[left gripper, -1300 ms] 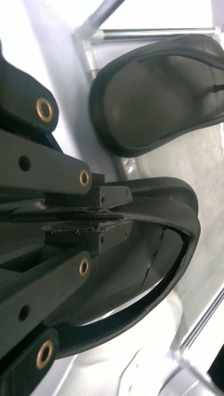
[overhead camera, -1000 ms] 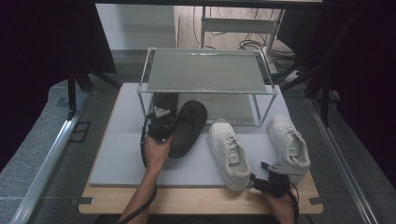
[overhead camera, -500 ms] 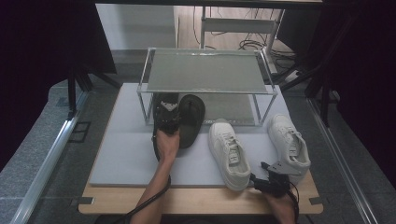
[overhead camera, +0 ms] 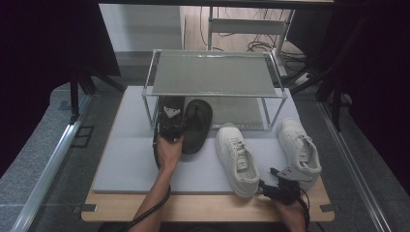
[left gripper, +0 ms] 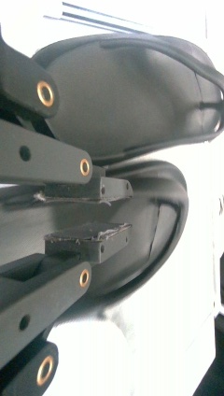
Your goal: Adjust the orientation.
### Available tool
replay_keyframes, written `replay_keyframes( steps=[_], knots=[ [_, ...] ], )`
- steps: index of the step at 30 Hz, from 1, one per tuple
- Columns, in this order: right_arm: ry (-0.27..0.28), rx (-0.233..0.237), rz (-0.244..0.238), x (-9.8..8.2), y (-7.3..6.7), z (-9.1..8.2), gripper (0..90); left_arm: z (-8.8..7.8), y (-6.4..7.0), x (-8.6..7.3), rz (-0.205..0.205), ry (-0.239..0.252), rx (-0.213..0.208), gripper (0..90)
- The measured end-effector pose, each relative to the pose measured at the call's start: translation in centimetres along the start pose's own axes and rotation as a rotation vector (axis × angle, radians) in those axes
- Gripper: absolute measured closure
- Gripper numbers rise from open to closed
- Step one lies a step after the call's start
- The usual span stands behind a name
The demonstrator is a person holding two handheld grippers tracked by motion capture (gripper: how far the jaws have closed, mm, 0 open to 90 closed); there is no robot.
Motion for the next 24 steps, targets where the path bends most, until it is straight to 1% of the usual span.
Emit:
replay_keyframes(
  steps=[4, 7, 9, 11, 14, 18, 21, 24],
  knots=[
    [0.000, 0.000, 0.000, 0.0, 0.0, 0.0, 27.5, -1.7, 0.1, -0.7, 0.028, -0.027, -0.056, 75.8],
    [0.000, 0.000, 0.000, 0.0, 0.0, 0.0, 27.5, -2.9, 0.2, -1.5, 0.058, -0.048, -0.073, 77.0],
    [-0.001, 0.000, 0.000, 0.0, 0.0, 0.0, 27.5, -3.7, 0.4, -2.1, 0.076, -0.057, -0.097, 79.9],
    [-0.001, -0.001, -0.001, 0.0, 0.0, 0.0, 27.5, -4.5, 0.5, -2.7, 0.103, -0.072, -0.107, 83.4],
    [-0.001, -0.001, -0.002, 0.0, 0.0, 0.0, 27.6, -5.5, 0.6, -3.6, 0.131, -0.094, -0.125, 89.6],
    [-0.001, 0.000, -0.001, 0.0, 0.0, 0.0, 27.6, -6.6, 0.6, -5.2, 0.166, -0.125, -0.130, 89.9],
    [-0.004, 0.000, -0.002, 0.0, 0.0, 0.0, 27.6, -7.0, 0.5, -6.3, 0.171, -0.134, -0.133, 89.9],
    [-0.004, 0.000, -0.003, 0.0, 0.0, 0.0, 27.5, -7.1, 0.5, -7.2, 0.186, -0.146, -0.120, 89.9]
  ],
)
Point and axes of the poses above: each handheld gripper's, and its own axes: z roughly forward along the jaws, x roughly out of its top, y roughly to its right, the point moved 1 cm from there along z, roughly forward along the jaws, and after that the axes turned 10 degrees about -z, right-handed, at the moved point
